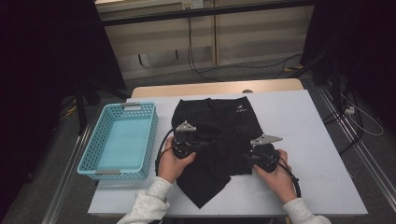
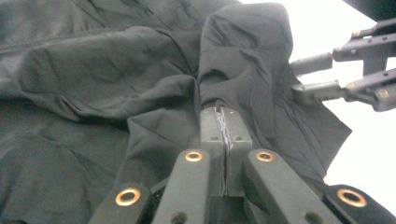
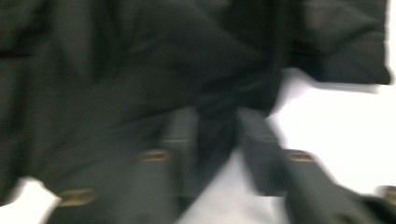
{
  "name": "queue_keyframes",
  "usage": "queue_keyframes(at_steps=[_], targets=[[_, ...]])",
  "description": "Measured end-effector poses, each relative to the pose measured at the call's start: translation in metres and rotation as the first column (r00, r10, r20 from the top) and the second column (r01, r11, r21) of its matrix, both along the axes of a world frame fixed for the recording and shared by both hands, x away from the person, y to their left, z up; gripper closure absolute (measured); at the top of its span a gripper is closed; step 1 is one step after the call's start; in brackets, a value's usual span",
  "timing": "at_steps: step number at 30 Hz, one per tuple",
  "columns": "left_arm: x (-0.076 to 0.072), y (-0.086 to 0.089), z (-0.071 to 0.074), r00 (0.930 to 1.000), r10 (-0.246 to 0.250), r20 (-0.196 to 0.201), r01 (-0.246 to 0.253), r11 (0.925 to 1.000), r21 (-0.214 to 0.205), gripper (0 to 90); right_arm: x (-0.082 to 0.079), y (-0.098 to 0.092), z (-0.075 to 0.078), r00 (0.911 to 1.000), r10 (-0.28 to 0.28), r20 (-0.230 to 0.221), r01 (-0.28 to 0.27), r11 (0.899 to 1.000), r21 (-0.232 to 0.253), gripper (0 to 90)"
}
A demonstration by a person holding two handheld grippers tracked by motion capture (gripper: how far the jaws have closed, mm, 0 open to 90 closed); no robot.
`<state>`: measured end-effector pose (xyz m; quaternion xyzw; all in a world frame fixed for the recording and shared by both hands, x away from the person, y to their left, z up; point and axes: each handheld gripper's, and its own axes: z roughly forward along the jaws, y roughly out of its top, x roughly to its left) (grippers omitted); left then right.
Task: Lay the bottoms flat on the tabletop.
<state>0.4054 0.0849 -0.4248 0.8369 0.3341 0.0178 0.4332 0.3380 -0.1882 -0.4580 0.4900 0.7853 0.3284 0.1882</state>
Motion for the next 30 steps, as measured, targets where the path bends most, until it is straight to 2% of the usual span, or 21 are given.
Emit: queue_keyframes(at_steps=[2,3,5,8,10,12,15,18,21,25,30], targets=[[-0.002,-0.003,-0.001,0.9998,-0.016,-0.013,0.016,0.9999,-0.001,88.9,-0.001,0.001,0.0,0.9996,0.029,-0.004,-0.029,0.999,0.013,89.1],[-0.004,-0.005,-0.001,0.9996,-0.021,-0.018,0.021,0.9998,-0.008,88.8,-0.003,0.0,0.001,0.9992,0.035,-0.019,-0.034,0.999,0.024,89.4],[-0.007,-0.01,-0.001,0.9991,-0.038,-0.016,0.038,0.9993,-0.001,88.8,-0.008,-0.006,0.005,0.9984,0.043,-0.036,-0.042,0.999,0.01,89.6],[-0.012,-0.019,-0.001,0.9966,-0.079,-0.022,0.079,0.9969,0.004,88.6,-0.019,-0.022,0.012,0.9989,0.03,-0.036,-0.029,0.999,0.03,89.6],[-0.015,-0.026,-0.003,0.9926,-0.116,-0.036,0.116,0.9932,-0.008,88.0,-0.028,-0.034,0.017,0.9991,0.02,-0.038,-0.018,0.999,0.051,89.6],[-0.017,-0.033,-0.003,0.9885,-0.144,-0.048,0.143,0.9896,-0.008,87.5,-0.037,-0.044,0.019,0.9993,0.008,-0.037,-0.006,0.999,0.05,89.6],[-0.02,-0.039,0.0,0.9838,-0.171,-0.055,0.171,0.9853,-0.011,83.9,-0.048,-0.058,0.017,0.9982,-0.007,-0.06,0.009,0.999,0.048,89.5],[-0.02,-0.04,0.006,0.9842,-0.173,-0.037,0.172,0.9847,-0.028,77.4,-0.058,-0.07,0.015,0.9969,-0.015,-0.077,0.019,0.998,0.052,89.5],[-0.017,-0.038,0.011,0.9878,-0.155,-0.014,0.154,0.9869,-0.046,66.1,-0.068,-0.081,0.013,0.9958,-0.028,-0.087,0.032,0.998,0.047,89.4],[-0.014,-0.037,0.013,0.991,-0.131,0.026,0.132,0.9902,-0.045,51.8,-0.079,-0.094,0.011,0.9933,-0.047,-0.106,0.053,0.997,0.053,89.2],[-0.012,-0.037,0.015,0.9919,-0.122,0.037,0.123,0.9914,-0.043,46.9,-0.09,-0.101,0.011,0.9916,-0.063,-0.113,0.069,0.996,0.05,89.2]])
